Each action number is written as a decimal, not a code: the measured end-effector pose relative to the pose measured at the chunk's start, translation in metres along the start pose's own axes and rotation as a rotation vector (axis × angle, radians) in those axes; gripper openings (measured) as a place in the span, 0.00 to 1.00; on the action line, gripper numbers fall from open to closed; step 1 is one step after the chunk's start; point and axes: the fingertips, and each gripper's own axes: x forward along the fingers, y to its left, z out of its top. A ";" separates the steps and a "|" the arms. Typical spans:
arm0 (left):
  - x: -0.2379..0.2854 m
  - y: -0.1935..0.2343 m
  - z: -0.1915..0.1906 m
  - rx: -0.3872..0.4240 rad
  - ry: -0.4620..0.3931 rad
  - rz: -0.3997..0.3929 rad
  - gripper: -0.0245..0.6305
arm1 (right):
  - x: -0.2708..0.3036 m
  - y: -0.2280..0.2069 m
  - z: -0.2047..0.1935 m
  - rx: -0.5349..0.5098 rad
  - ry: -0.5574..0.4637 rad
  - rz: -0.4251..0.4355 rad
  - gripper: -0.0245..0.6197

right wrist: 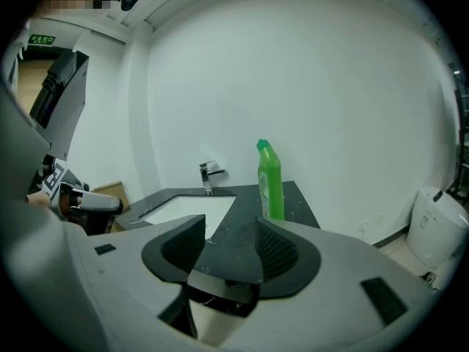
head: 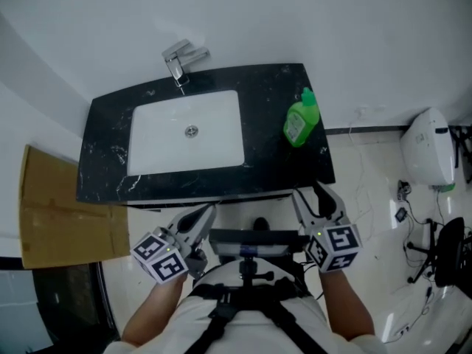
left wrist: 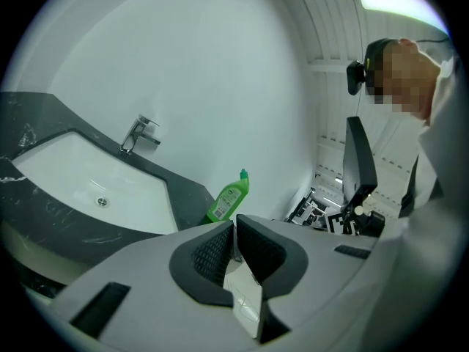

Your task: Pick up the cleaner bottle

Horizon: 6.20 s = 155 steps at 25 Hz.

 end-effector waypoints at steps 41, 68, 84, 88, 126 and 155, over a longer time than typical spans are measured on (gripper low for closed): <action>0.040 0.041 0.063 0.030 -0.007 -0.089 0.04 | 0.061 -0.014 0.052 -0.041 -0.006 -0.007 0.36; 0.052 0.049 0.075 0.048 0.002 -0.061 0.04 | 0.075 -0.049 0.083 -0.066 -0.070 -0.098 0.46; 0.055 0.058 0.082 0.061 -0.004 -0.065 0.04 | 0.066 -0.046 0.107 -0.090 -0.074 -0.101 0.46; 0.054 0.058 0.082 0.060 -0.003 -0.064 0.04 | 0.069 -0.052 0.099 -0.089 -0.065 -0.126 0.46; 0.057 0.059 0.077 0.054 0.023 -0.016 0.04 | 0.140 -0.094 -0.010 -0.087 0.101 -0.165 0.46; 0.049 0.069 0.081 0.064 0.017 0.035 0.04 | 0.194 -0.104 -0.036 -0.150 0.129 -0.135 0.46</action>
